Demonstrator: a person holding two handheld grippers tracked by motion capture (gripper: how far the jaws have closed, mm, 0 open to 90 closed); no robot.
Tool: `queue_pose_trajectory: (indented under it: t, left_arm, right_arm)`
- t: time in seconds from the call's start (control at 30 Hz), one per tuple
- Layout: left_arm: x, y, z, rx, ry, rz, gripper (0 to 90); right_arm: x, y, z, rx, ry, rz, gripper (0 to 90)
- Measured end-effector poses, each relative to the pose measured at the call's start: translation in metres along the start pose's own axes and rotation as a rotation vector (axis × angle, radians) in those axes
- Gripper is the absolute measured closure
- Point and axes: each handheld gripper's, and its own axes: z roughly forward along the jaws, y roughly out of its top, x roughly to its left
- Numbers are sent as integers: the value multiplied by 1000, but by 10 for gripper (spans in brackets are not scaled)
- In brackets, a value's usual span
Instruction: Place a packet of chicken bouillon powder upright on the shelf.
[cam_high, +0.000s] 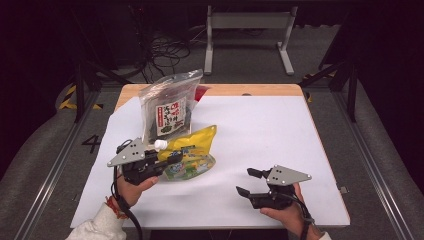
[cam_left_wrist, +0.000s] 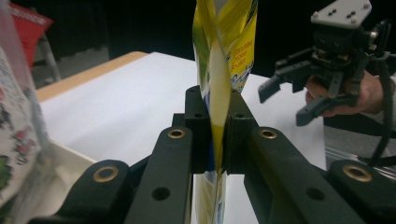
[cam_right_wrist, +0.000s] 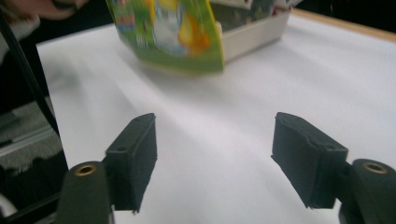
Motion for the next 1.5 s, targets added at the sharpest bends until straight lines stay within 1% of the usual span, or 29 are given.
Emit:
queue_pose_trajectory:
  t: [0.03,0.07,0.1,0.13,0.2,0.23,0.33,0.37,0.4,0.5,0.57,0.6,0.7,0.8,0.83,0.9,0.97,1.03,1.1,1.17,1.2,1.23,1.27,1.33,1.5]
  left_arm:
    - [2,1,-1,-1,3,11,836]
    - [3,3,-1,-4,9,13,836]
    - [5,4,-3,-10,16,5,836]
    - [7,6,-4,-9,20,16,836]
    - [11,9,-8,-30,30,12,837]
    - [13,11,-10,-30,34,17,836]
    - [19,18,-18,-37,79,51,836]
    - [24,21,-23,-47,93,62,837]
    - [26,22,-25,-45,94,64,837]
    - [32,22,-28,-61,106,56,837]
    - [35,22,-30,-71,125,59,838]
    - [37,23,-31,-77,119,54,838]
    - [39,22,-31,-63,121,59,839]
    - [41,20,-31,-71,115,59,838]
    - [42,20,-34,-68,136,57,839]
    - [44,20,-35,-71,143,56,839]
    - [48,19,-36,-60,147,53,839]
    - [51,17,-35,-52,128,47,840]
    - [53,14,-32,-23,123,51,839]
    - [54,10,-30,5,126,55,840]
    - [54,10,-30,5,126,55,840]
    - [57,6,-29,21,130,46,840]
    - [58,4,-29,26,134,46,840]
    - [61,-1,-28,39,134,30,840]
    - [63,-7,-27,52,136,14,840]
  right_arm:
    - [-1,-2,-2,23,-11,-8,278]
    - [-1,-4,-5,40,-24,-14,270]
    - [-2,-6,-7,52,-32,-16,263]
    - [-2,-9,-11,61,-40,-14,256]
    - [-2,-12,-16,71,-49,-14,246]
    - [-3,-16,-20,77,-67,-11,241]
    - [-5,-18,-24,80,-79,3,238]
    - [-6,-19,-25,83,-87,7,237]
    - [-7,-21,-26,87,-94,14,237]
    - [-9,-23,-26,95,-100,22,234]
    - [-9,-23,-24,99,-97,26,234]
    - [-9,-23,-23,101,-94,24,233]
    - [-8,-23,-21,112,-93,15,232]
    - [-8,-24,-17,125,-82,9,228]
    - [-8,-23,-16,127,-79,9,226]
    - [-8,-23,-16,128,-79,10,226]
    - [-7,-24,-14,132,-71,10,225]
    - [-7,-24,-13,135,-62,12,224]
    - [-7,-24,-11,139,-59,10,224]
    - [-7,-24,-10,143,-57,8,222]
    - [-7,-24,-10,144,-55,8,222]
    - [-7,-24,-10,144,-54,10,221]
    - [-7,-24,-10,144,-54,10,221]
    - [-7,-24,-10,144,-53,7,220]
    - [-6,-24,-10,146,-49,5,218]
